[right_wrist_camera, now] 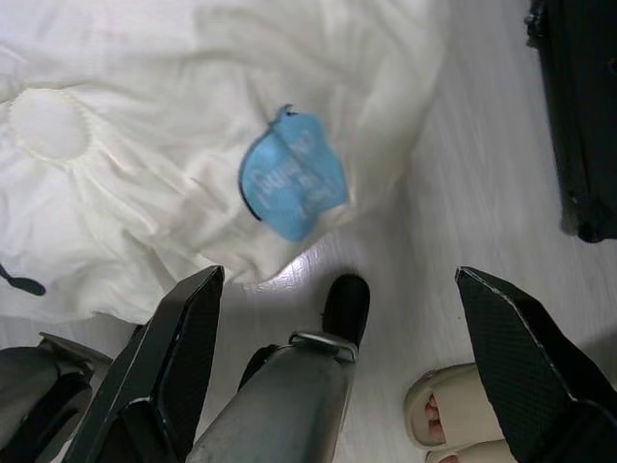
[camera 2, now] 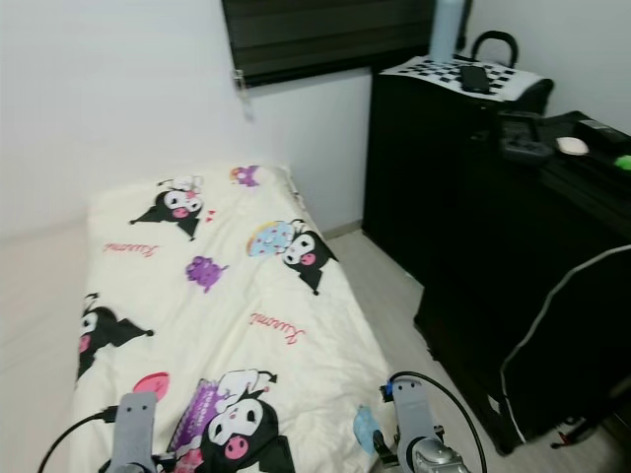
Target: Clean up the room
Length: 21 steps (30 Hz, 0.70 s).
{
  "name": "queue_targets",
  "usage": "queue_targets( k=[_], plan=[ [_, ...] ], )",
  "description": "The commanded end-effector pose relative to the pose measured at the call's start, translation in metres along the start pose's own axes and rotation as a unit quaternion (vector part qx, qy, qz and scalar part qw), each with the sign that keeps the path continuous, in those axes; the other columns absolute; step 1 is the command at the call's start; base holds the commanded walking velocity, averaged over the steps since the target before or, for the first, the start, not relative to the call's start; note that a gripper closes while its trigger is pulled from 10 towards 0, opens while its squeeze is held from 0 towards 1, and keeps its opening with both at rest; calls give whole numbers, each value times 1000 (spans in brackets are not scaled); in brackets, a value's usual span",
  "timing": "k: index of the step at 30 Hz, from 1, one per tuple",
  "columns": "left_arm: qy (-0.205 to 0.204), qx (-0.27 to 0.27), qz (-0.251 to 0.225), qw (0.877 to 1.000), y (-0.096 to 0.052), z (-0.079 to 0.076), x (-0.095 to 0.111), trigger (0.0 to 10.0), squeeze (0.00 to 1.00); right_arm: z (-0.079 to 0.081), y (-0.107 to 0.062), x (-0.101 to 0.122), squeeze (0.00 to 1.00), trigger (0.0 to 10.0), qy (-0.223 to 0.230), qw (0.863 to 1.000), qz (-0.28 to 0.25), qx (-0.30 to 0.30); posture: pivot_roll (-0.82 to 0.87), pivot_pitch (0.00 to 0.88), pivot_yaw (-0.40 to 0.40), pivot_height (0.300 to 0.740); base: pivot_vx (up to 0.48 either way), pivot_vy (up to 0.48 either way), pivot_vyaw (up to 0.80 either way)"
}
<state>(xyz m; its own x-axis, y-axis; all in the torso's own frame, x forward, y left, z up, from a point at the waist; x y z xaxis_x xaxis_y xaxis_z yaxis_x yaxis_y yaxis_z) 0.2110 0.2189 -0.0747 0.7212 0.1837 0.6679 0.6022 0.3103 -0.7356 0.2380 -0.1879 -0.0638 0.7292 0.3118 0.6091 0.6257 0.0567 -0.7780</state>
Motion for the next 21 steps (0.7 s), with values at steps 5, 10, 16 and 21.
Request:
queue_targets(
  k=[5, 10, 16, 21],
  plan=[
    [26, -24, 38, 999, -4, -7, -18, 10000, 0, 0, -1, -12, 0, 10000, 3, 1000, 17, -6, -48, 62, -18, 740, 0, 0, 738],
    [54, -45, 72, 995, -8, -3, -38, 10000, 0, 3, -4, -30, 0, 10000, 68, 997, 46, -15, -47, 52, -19, 740, 0, 0, 738],
    [65, -71, 114, 989, -15, 2, -64, 10000, 0, 10, -8, -54, 0, 10000, 104, 991, 86, -16, -23, 53, -29, 740, 0, 0, 714],
    [76, -79, 121, 987, -17, 2, -67, 10000, 0, 12, -10, -63, 0, 10000, 93, 990, 101, -19, -16, 54, -30, 740, 0, -363, 705]
  ],
)
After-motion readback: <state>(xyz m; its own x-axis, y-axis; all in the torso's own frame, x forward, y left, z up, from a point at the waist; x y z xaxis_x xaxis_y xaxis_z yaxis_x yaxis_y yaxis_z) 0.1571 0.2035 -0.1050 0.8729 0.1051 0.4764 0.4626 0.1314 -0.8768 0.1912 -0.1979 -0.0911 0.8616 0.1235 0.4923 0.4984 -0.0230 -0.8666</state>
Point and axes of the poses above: a point about 5 cm out from each wrist's last joint towards the gripper, its own y axis pointing out of the wrist towards the gripper, its own x axis along the axis of the wrist's last joint, z = x × y, the point moved 1 cm from there along y, pointing out of the wrist towards the gripper, and after that the axes turned 9 degrees about -y, right-handed, at the moved point
